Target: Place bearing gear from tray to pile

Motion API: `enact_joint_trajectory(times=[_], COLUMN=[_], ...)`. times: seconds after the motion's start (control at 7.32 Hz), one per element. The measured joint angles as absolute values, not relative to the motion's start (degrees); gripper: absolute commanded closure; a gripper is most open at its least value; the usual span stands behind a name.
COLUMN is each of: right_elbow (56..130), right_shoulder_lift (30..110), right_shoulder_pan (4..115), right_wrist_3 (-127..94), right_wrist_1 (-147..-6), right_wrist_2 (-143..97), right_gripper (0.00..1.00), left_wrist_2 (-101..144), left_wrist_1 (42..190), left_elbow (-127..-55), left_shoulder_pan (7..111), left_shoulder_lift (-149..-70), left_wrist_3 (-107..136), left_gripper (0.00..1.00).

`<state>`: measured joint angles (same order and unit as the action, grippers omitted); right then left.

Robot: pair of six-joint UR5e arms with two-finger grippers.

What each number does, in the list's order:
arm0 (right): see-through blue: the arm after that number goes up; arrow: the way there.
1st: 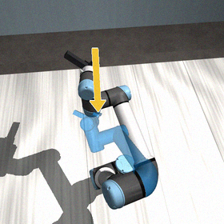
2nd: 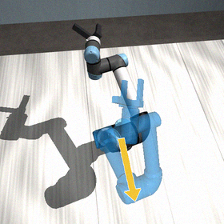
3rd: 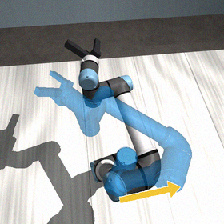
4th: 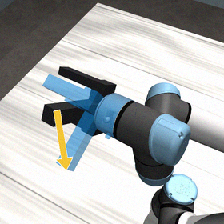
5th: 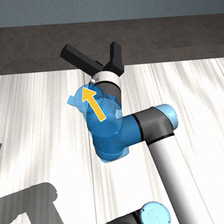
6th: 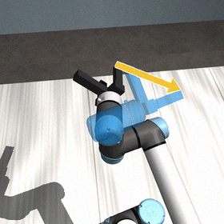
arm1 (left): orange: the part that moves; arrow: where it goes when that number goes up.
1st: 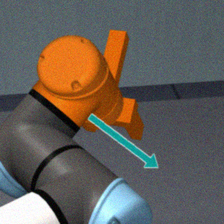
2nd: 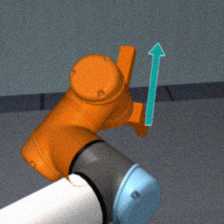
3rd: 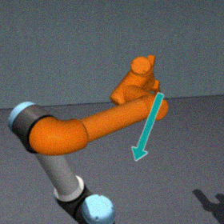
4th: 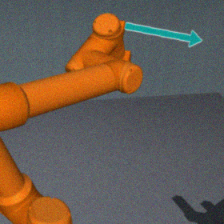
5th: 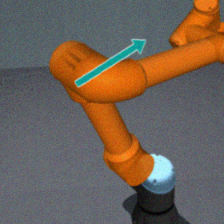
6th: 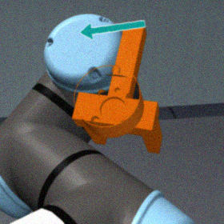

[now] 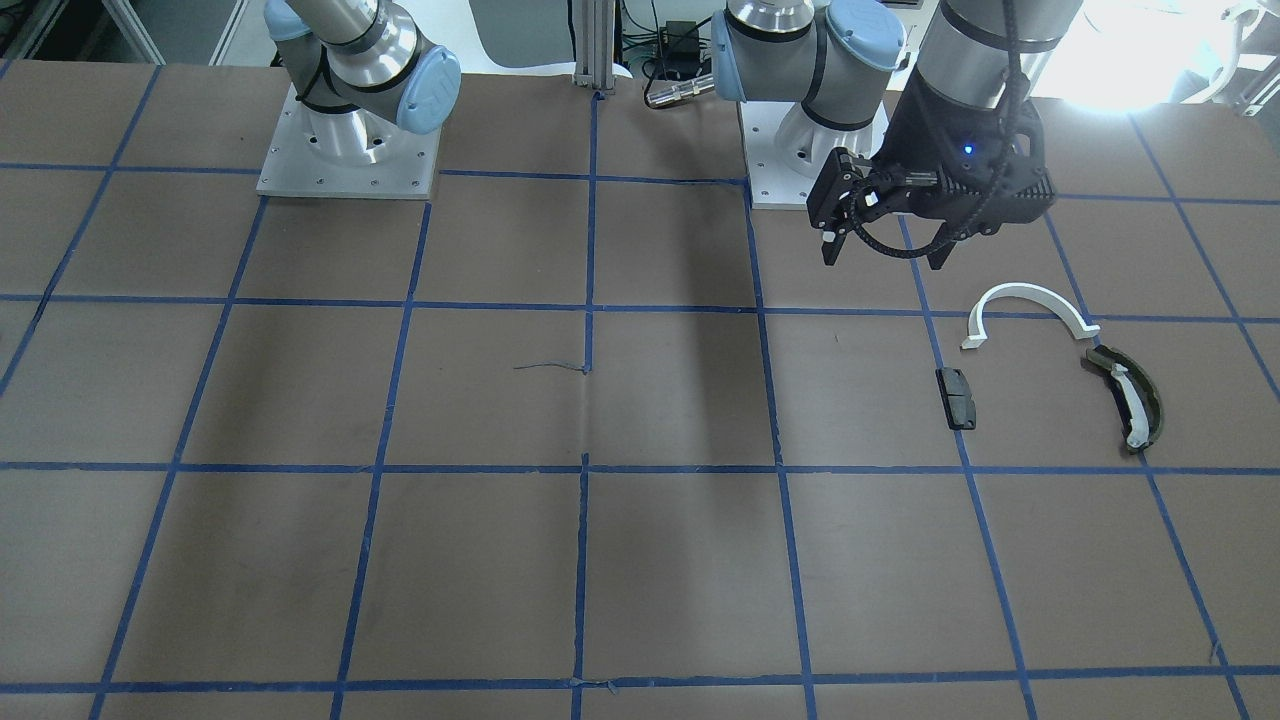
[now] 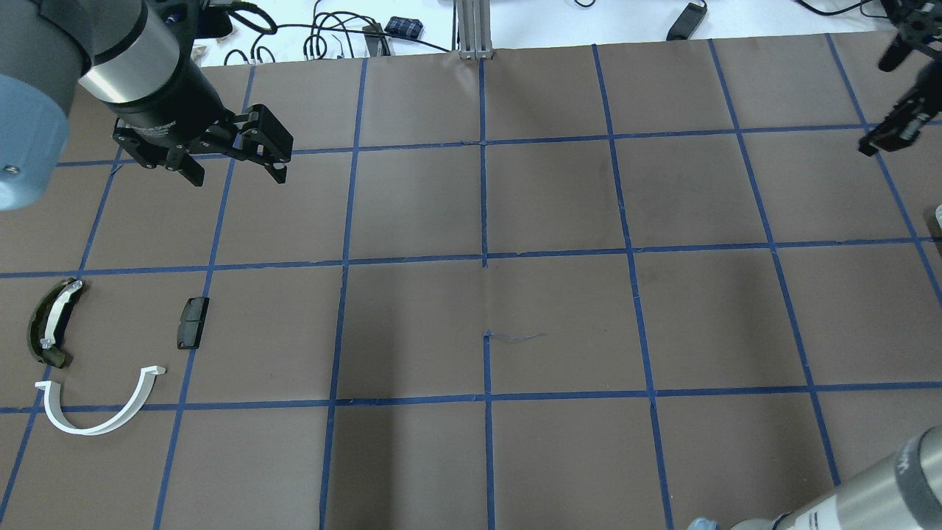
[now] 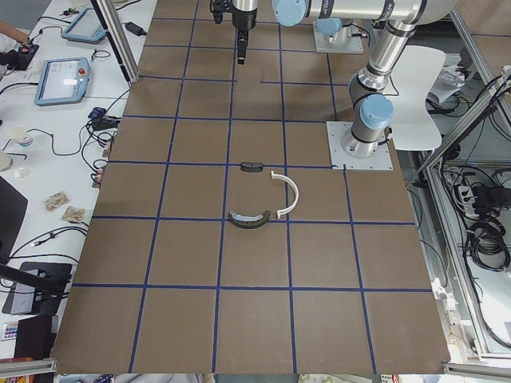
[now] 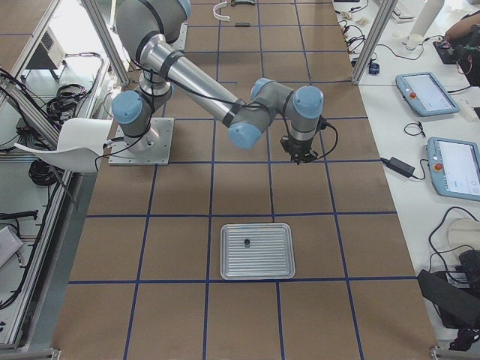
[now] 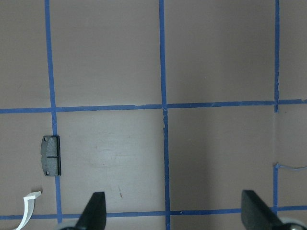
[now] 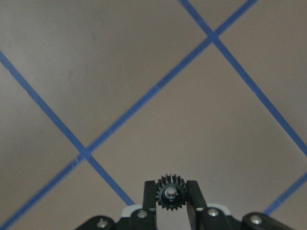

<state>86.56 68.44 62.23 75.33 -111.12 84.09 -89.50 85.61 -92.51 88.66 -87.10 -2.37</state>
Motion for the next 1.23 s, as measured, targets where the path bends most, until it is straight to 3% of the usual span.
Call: enact_joint_trajectory(times=[0.55,1.23], right_elbow=[86.47,88.67], right_shoulder_lift=[67.42,59.02], right_shoulder_pan=[84.06,105.85], right_wrist_3=[32.3,-11.06], right_wrist_1=[-111.84,-124.4], right_wrist_2=[83.7,86.24], right_gripper=[0.95,0.91], left_wrist_2=[-89.47,-89.63], left_wrist_1=[85.58,85.57], left_elbow=[-92.53,-92.47], left_shoulder_pan=[88.6,88.59], left_shoulder_lift=[-87.1,-87.1], left_wrist_3=[-2.37,-2.46], left_gripper=[0.0,0.0])
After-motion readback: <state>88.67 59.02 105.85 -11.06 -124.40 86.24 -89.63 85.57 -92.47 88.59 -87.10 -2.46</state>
